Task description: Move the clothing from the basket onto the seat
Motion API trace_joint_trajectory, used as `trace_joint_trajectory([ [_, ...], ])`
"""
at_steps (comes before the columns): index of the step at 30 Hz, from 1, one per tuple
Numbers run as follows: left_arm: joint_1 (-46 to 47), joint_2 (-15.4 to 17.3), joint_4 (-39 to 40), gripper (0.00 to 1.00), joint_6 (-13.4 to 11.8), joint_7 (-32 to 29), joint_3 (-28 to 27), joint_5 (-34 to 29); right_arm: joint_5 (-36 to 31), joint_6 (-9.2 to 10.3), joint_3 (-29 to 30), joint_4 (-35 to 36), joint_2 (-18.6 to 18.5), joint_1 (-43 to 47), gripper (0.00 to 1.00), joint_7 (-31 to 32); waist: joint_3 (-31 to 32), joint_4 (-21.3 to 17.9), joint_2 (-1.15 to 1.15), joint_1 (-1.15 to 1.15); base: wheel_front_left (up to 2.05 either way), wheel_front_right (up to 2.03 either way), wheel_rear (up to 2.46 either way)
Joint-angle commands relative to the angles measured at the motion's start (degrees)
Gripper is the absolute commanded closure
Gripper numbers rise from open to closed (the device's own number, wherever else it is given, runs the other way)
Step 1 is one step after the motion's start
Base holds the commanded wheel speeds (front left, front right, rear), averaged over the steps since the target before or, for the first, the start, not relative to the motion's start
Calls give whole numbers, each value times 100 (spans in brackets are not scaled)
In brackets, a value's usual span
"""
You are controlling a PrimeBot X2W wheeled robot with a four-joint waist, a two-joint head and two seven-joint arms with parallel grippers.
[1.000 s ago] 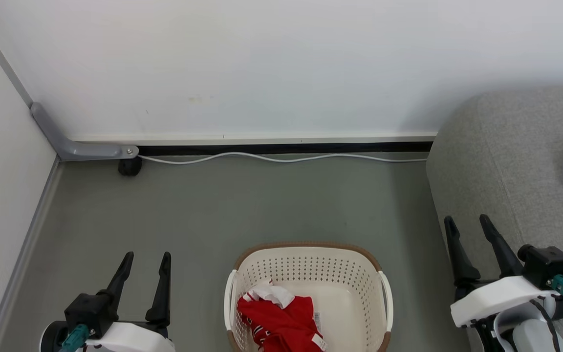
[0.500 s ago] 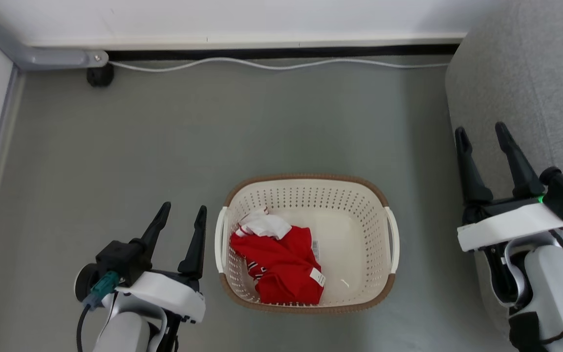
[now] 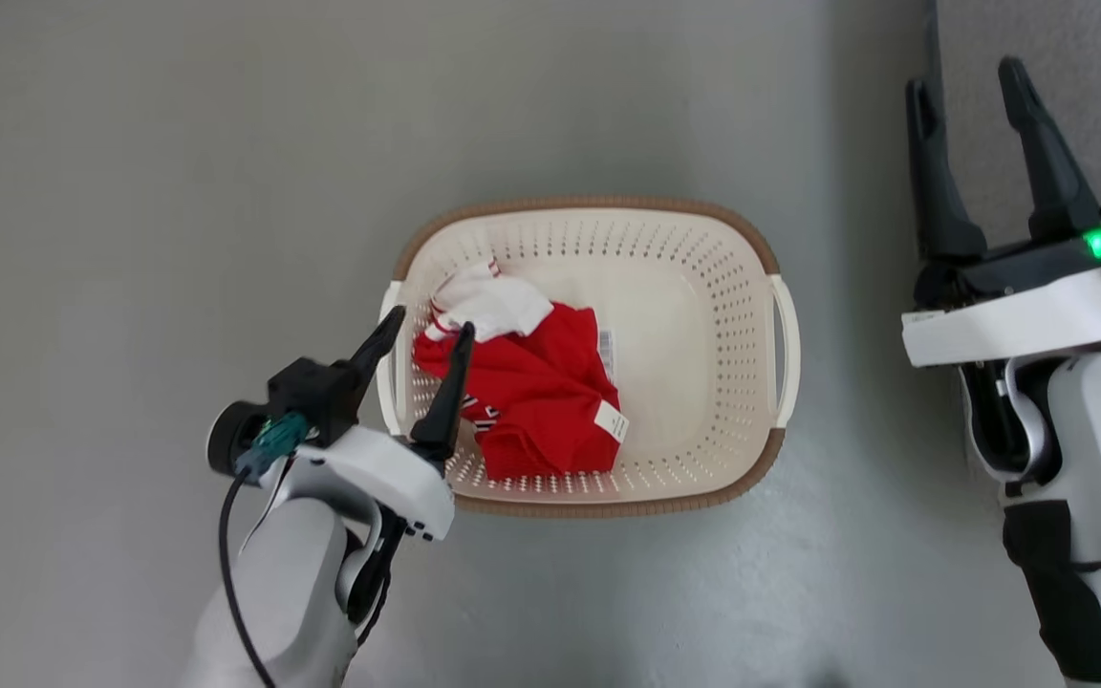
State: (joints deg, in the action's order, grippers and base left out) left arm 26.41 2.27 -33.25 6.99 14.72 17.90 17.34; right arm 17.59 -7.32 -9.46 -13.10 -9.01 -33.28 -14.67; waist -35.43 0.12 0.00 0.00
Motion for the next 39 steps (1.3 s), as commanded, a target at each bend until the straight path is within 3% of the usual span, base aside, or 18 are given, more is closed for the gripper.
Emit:
trace_joint_trajectory([
  [1,222,61,-90,0,-3,28,6,59,-27,-17,-119,218,17,-103,0,-33,-409,-140,0,0,0,0,0],
  [10,1171,61,-1356,0,14,28,899,-36,-22,-17,-233,320,127,-414,0,-33,-931,-377,0,0,0,0,0],
  [18,2331,61,-2654,0,36,-128,2228,-372,27,-17,-277,351,274,-518,0,-33,-1234,-619,0,0,0,0,0],
  [30,3156,61,-3457,0,47,-1147,3898,-756,139,-17,-359,414,496,-663,0,-33,-1621,-1013,0,0,0,0,0],
  [39,3572,202,-3876,0,49,-1499,4508,-714,300,-17,-413,493,597,-724,0,-33,-1913,-1341,0,0,0,0,0],
])
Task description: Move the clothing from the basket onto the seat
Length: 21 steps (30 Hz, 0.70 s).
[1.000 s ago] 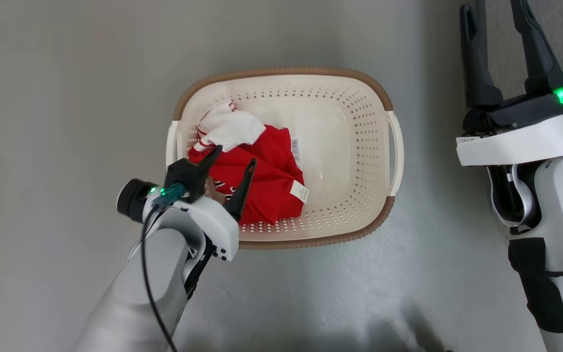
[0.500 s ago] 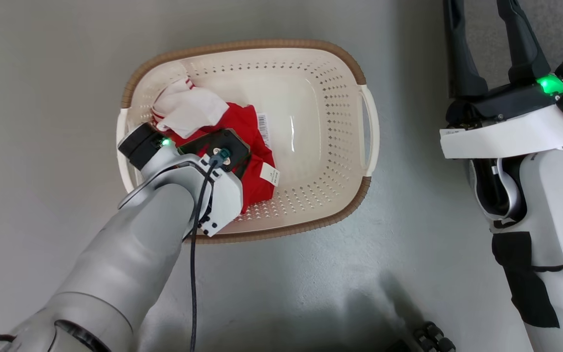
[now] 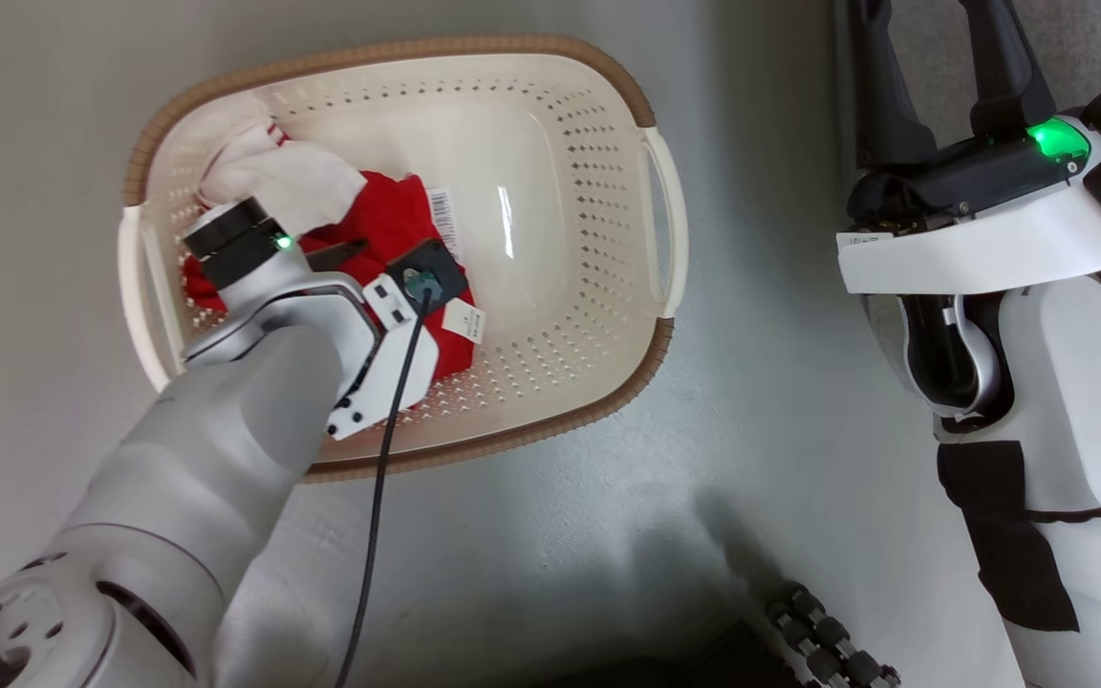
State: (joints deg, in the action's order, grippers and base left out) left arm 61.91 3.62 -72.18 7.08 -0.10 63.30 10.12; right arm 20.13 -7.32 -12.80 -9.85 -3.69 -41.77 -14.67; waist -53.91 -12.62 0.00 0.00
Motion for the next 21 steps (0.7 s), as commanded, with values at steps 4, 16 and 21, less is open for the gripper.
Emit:
trace_joint_trajectory([
  [4,113,201,-76,0,40,-255,53,31,129,-17,-87,195,76,120,0,-33,-192,-203,0,0,0,0,0],
  [16,119,401,-148,100,-1,-290,16,221,381,-17,-83,274,80,125,0,-33,-296,-327,0,0,0,0,0],
  [21,-43,381,-154,100,-1,73,36,282,290,-17,0,232,80,119,0,-33,-47,-235,0,0,0,0,0],
])
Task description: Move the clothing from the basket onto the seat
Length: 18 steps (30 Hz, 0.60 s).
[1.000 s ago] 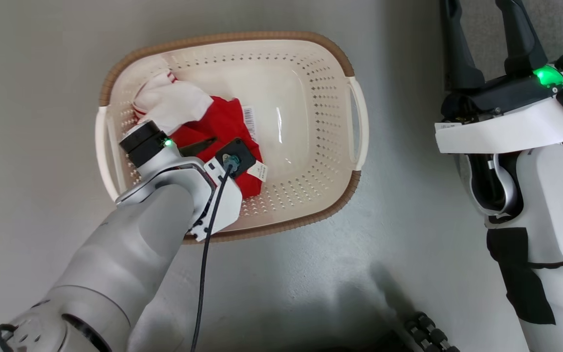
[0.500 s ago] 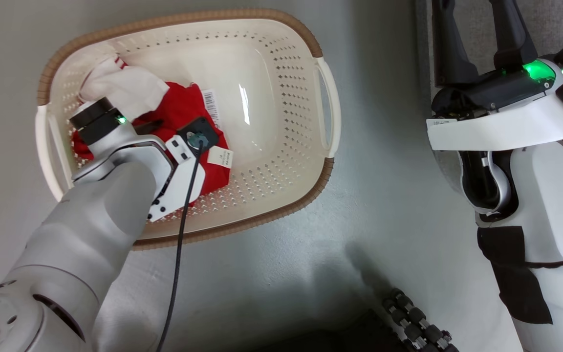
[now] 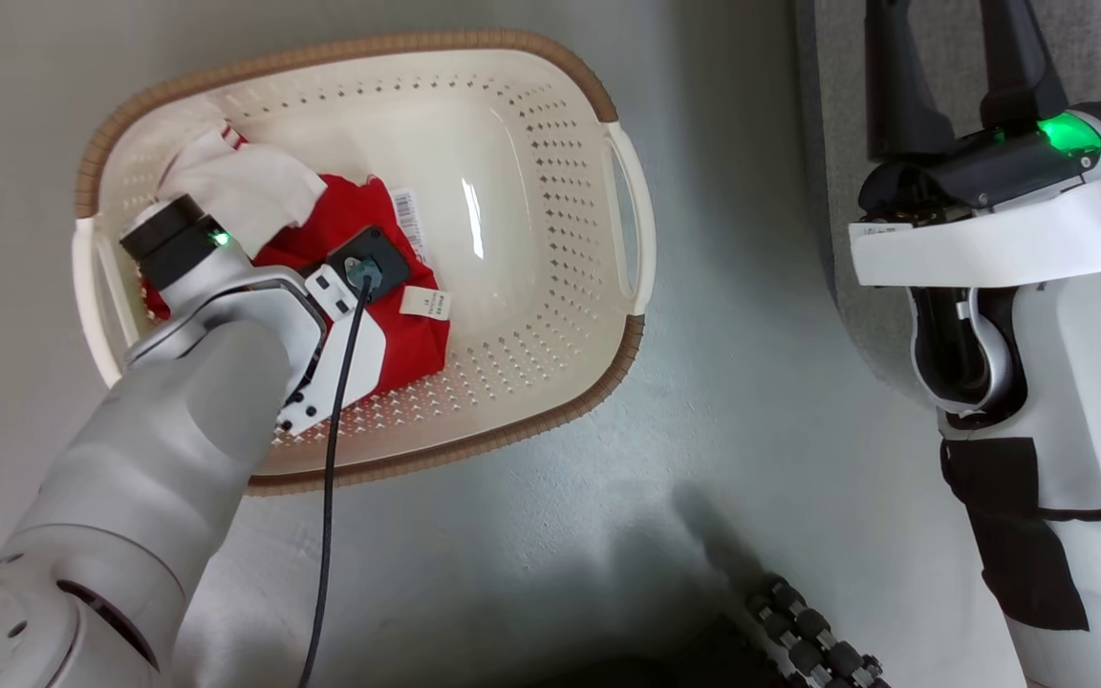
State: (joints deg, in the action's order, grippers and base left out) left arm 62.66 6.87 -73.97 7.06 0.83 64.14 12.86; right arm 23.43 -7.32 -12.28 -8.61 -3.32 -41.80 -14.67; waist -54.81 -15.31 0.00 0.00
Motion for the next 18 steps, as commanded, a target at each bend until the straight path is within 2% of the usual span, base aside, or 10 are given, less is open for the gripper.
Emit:
trace_joint_trajectory([
  [1,-155,41,25,100,2,56,-62,40,-68,-17,-34,92,44,126,0,-33,108,59,0,0,0,0,0],
  [9,-563,-230,52,100,11,705,-176,340,-327,-17,116,-113,41,292,0,-33,854,345,0,0,0,0,0],
  [18,-1153,-393,340,100,19,1239,-364,851,-432,-17,250,-450,-231,705,0,-33,1980,793,0,0,0,0,0],
])
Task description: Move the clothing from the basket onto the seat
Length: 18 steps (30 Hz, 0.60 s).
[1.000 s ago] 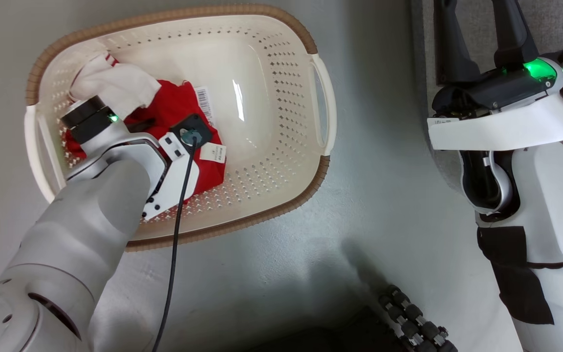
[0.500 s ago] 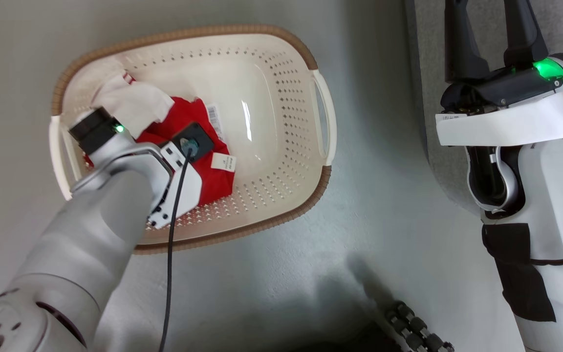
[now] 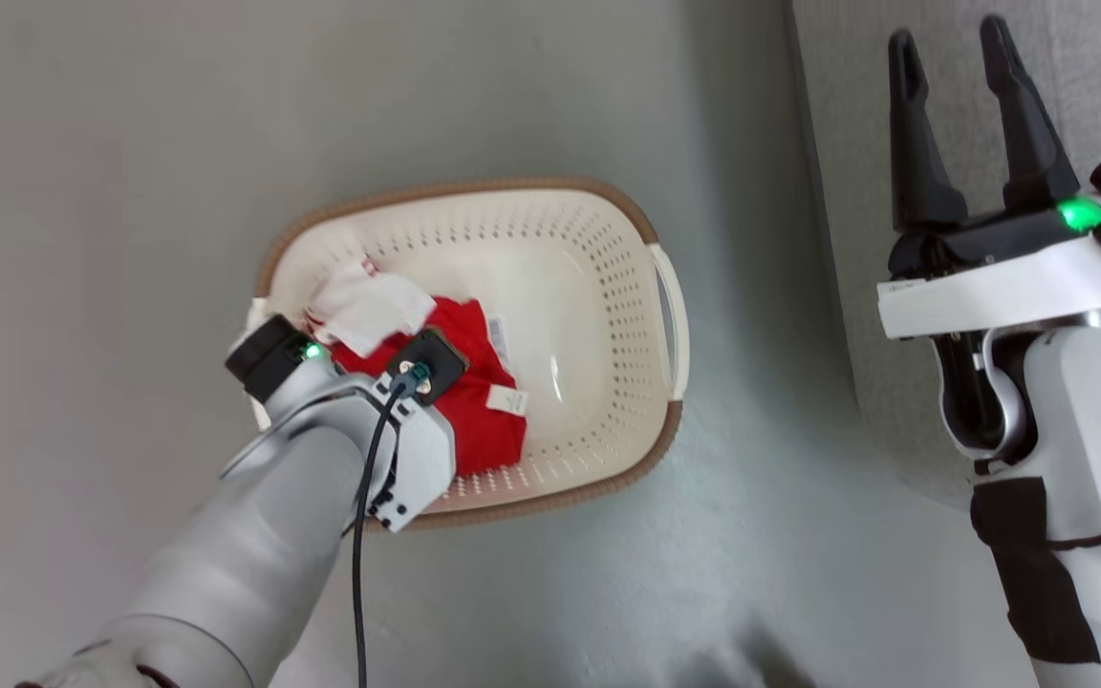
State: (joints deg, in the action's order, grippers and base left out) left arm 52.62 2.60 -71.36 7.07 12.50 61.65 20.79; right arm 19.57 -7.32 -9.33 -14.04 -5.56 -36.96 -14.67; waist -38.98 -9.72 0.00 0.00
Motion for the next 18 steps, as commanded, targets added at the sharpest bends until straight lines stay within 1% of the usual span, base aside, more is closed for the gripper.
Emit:
trace_joint_trajectory([
  [1,-218,33,150,100,9,112,-160,139,-50,-17,-38,61,-24,269,0,-33,512,267,0,0,0,0,0],
  [5,-489,30,441,100,-127,220,-401,475,-53,-17,-11,-105,-102,479,0,-33,978,404,0,0,0,0,0],
  [6,-560,30,502,98,-160,233,-464,547,-55,-17,-7,-149,-118,544,0,-33,1099,438,0,0,0,0,0],
  [7,-622,30,576,55,-201,241,-526,597,-57,-17,-2,-191,-132,611,0,-33,1218,473,0,0,0,0,0],
  [8,-677,30,729,0,-259,244,-632,646,-58,-17,2,-229,-147,679,0,-33,1333,507,0,0,0,0,0],
  [10,-842,80,1120,0,-372,247,-870,692,-57,-17,7,-298,-175,815,0,-33,1548,569,0,0,0,0,0],
  [13,-1190,272,1755,0,-533,248,-1296,688,-48,-17,22,-380,-208,1023,0,-33,1844,648,0,0,0,0,0],
  [17,-1727,477,2518,0,-643,249,-1923,616,-33,-17,64,-451,-240,1304,0,-33,2187,738,0,0,0,0,0],
  [18,-1727,477,2518,0,-643,249,-1923,616,-33,-17,64,-451,-240,1304,0,-33,2187,738,0,0,0,0,0],
])
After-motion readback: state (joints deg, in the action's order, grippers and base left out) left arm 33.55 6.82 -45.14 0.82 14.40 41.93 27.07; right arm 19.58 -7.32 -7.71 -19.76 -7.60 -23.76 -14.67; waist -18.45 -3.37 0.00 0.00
